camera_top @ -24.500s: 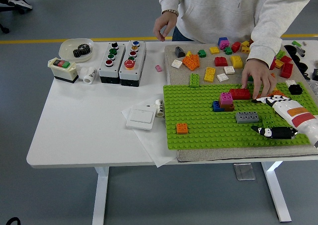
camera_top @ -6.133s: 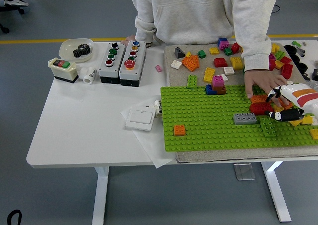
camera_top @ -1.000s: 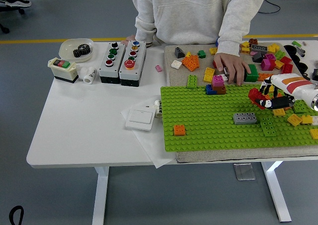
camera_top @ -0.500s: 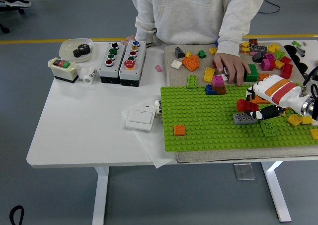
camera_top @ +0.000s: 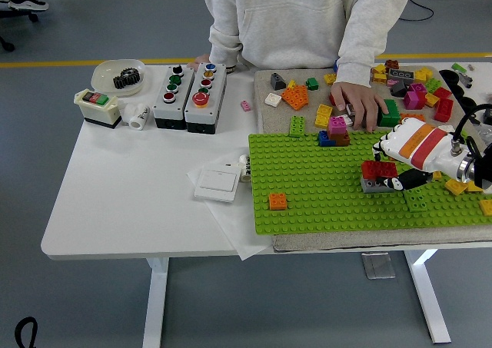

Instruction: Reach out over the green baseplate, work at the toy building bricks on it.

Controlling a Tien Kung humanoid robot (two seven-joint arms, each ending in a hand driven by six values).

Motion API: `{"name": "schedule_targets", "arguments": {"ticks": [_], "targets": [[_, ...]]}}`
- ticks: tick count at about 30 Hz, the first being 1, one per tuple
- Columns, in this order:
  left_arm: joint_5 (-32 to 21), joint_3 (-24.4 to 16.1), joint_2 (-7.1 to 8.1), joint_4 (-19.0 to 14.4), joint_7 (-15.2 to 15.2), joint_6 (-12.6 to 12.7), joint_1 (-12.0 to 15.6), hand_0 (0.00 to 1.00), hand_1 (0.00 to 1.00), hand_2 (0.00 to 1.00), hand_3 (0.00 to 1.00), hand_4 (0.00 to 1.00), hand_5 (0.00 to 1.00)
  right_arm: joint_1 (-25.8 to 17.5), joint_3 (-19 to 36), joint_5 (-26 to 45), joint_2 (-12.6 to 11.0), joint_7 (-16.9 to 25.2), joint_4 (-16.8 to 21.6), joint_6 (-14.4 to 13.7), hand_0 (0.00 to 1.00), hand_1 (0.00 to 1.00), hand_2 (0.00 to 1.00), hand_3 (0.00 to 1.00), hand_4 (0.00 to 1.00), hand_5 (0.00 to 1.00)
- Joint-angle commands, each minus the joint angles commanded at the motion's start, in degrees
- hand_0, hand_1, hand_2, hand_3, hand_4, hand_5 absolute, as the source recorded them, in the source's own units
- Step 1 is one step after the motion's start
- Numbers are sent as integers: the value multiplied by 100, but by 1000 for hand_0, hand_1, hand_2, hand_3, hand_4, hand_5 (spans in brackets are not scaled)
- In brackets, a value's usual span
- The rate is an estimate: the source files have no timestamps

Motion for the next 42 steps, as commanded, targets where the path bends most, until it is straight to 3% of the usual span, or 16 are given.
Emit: {"name": "schedule_targets", "arguments": {"ticks": [13, 42], "targets": [[-31, 28, 8, -6, 3, -8, -28, 780, 766, 770, 607, 686, 593, 184, -398, -51, 114, 38, -372, -115, 167, 372, 504, 519, 718, 522], [73, -28, 3, -11, 1, -42, -2, 784, 767, 770, 607, 685, 592, 182, -451, -112, 159, 136, -497, -253, 178, 387, 540, 524, 721, 504]]}}
